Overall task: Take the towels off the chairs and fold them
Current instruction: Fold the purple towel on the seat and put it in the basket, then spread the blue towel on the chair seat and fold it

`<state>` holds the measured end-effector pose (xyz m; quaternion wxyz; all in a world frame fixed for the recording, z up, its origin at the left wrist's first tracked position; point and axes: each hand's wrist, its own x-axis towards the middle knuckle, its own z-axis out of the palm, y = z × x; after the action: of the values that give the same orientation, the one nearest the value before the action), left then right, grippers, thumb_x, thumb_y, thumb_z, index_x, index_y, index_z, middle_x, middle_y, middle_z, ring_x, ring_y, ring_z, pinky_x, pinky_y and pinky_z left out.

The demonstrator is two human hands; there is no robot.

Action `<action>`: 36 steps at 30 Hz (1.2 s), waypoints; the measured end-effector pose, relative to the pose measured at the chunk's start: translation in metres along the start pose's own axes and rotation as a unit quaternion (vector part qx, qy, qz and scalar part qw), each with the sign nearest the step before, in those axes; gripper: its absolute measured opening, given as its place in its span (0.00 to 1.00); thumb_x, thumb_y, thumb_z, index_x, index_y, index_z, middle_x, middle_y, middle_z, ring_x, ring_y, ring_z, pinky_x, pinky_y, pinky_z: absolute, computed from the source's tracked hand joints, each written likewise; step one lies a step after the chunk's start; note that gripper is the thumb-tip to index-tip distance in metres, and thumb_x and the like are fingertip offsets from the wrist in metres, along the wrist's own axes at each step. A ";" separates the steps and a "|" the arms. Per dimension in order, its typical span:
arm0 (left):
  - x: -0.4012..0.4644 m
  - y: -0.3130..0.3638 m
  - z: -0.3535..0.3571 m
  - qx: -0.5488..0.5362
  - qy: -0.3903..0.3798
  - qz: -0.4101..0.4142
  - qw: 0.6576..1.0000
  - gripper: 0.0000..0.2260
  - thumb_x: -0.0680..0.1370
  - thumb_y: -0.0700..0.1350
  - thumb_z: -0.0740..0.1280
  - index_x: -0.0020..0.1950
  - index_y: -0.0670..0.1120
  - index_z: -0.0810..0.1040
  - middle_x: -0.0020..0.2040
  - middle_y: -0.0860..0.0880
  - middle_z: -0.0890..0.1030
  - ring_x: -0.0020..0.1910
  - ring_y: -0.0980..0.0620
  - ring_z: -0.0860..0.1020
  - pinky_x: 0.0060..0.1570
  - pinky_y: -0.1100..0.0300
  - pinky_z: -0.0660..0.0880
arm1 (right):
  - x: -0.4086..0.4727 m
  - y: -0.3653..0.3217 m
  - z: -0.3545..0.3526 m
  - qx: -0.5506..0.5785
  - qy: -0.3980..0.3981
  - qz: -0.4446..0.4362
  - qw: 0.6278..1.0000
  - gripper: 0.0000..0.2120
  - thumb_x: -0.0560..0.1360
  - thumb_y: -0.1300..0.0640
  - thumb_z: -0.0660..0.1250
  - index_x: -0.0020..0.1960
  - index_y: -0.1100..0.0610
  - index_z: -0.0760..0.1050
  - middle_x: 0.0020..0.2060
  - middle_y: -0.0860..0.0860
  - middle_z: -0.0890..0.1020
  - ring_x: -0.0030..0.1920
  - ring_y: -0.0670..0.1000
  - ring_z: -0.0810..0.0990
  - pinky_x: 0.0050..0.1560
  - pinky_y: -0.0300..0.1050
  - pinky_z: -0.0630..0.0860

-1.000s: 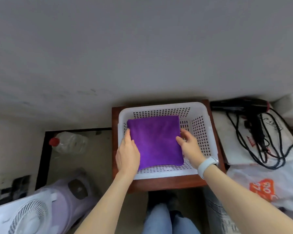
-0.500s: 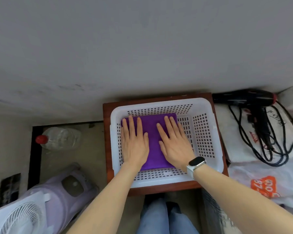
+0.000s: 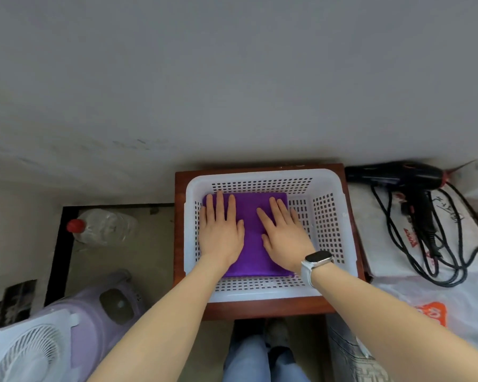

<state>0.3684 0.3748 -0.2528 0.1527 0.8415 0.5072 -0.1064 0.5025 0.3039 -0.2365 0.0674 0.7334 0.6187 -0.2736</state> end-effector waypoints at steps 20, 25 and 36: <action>-0.375 -0.019 -0.061 -0.247 0.268 -0.332 0.870 0.16 0.77 0.45 0.62 0.64 0.42 0.73 0.62 0.44 0.75 0.62 0.44 0.71 0.62 0.52 0.66 | -0.216 -0.133 -0.029 0.102 0.058 -0.314 0.942 0.14 0.77 0.59 0.56 0.59 0.56 0.75 0.54 0.53 0.80 0.56 0.54 0.77 0.57 0.46 0.72; -0.503 -0.023 -0.025 -0.269 0.307 -0.458 0.790 0.20 0.72 0.50 0.58 0.58 0.41 0.77 0.55 0.42 0.79 0.56 0.40 0.76 0.55 0.51 0.72 | -0.287 -0.197 0.017 0.057 -0.027 -0.406 0.912 0.14 0.76 0.61 0.55 0.59 0.57 0.74 0.54 0.55 0.79 0.56 0.56 0.77 0.56 0.47 0.71; -0.819 -0.004 0.086 -0.281 0.378 -0.660 0.585 0.16 0.76 0.45 0.62 0.61 0.40 0.75 0.58 0.41 0.78 0.59 0.41 0.75 0.59 0.52 0.71 | -0.517 -0.367 0.190 -0.054 -0.182 -0.601 0.776 0.13 0.77 0.59 0.57 0.59 0.57 0.75 0.57 0.54 0.80 0.57 0.56 0.77 0.57 0.45 0.72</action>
<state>-0.0158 -0.3271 -0.0598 0.0638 0.1550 0.9401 0.2970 0.0521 -0.1465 -0.0584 0.0404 0.1436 0.9238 -0.3527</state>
